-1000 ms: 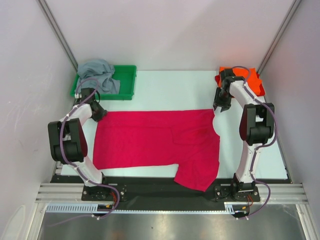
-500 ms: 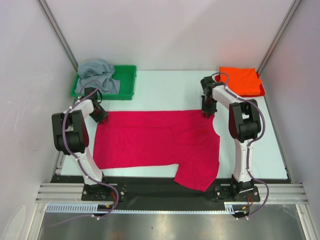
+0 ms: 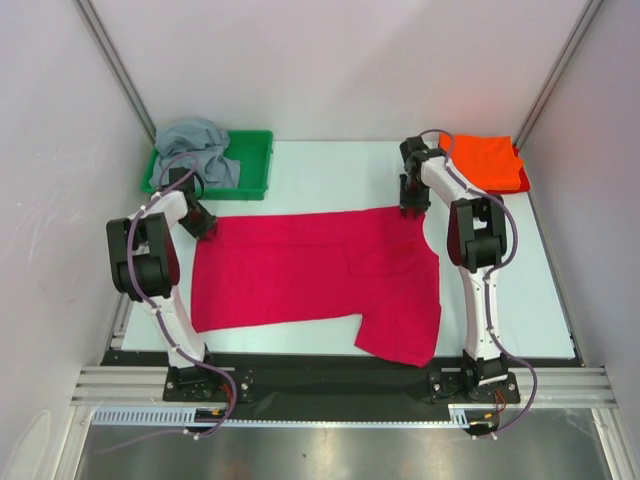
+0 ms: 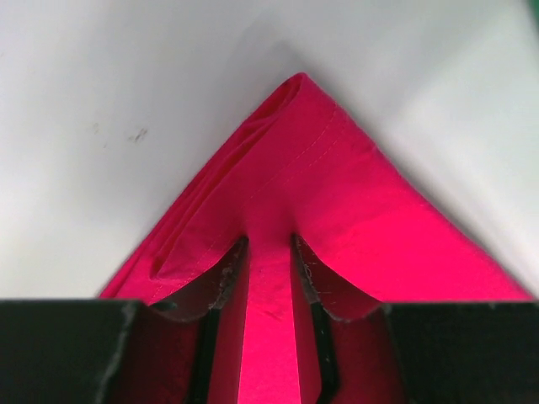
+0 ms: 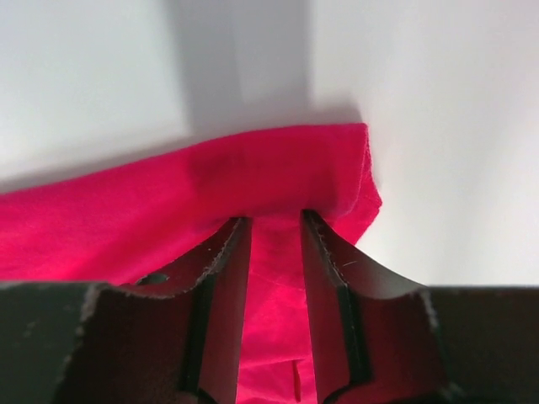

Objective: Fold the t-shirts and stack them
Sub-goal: Fold the tshirt

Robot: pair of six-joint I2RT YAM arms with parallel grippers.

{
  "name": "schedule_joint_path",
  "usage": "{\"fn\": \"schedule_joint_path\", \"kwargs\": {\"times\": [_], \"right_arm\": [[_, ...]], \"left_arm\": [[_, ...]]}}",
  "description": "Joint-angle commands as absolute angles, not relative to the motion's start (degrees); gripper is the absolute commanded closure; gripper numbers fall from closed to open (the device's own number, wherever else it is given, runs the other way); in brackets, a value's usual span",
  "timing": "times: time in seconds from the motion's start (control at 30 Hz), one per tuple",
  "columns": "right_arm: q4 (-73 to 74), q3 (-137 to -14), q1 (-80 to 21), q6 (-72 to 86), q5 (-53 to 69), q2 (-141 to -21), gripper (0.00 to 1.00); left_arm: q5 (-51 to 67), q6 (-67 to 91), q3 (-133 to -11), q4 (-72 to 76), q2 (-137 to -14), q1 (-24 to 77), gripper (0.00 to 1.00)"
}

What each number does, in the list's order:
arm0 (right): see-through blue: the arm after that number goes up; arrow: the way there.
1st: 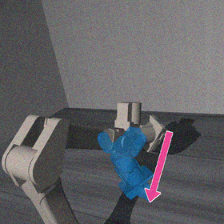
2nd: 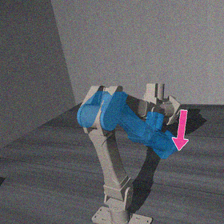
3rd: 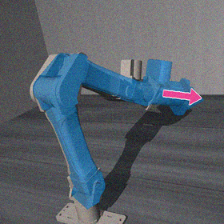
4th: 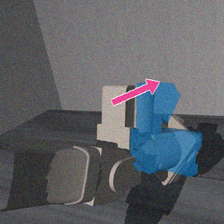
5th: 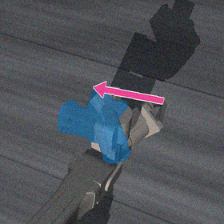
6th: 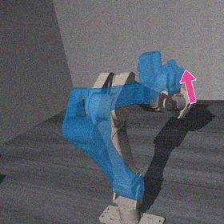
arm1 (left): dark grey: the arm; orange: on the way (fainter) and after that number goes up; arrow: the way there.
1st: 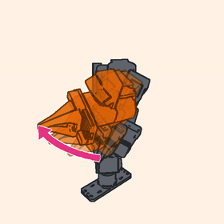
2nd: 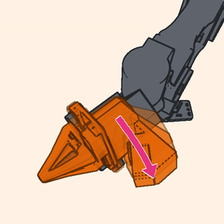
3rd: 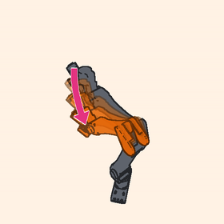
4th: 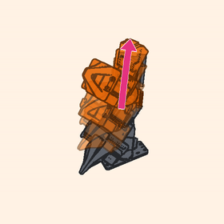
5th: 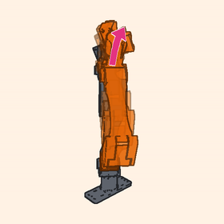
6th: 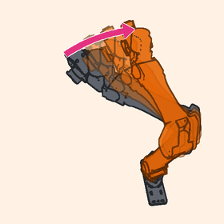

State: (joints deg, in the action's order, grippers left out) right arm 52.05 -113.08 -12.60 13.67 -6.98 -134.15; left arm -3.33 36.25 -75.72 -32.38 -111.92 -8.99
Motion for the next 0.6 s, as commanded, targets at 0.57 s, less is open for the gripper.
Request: {"fn": "schedule_joint_path", "kwargs": {"times": [0.57], "right_arm": [[58.3, -98.3, -9.9, 16.7, 4.7, -107.6, 0.33]], "left_arm": [[1.7, 34.5, -65.2, -25.7, -89.4, -8.7, 0.50]]}}
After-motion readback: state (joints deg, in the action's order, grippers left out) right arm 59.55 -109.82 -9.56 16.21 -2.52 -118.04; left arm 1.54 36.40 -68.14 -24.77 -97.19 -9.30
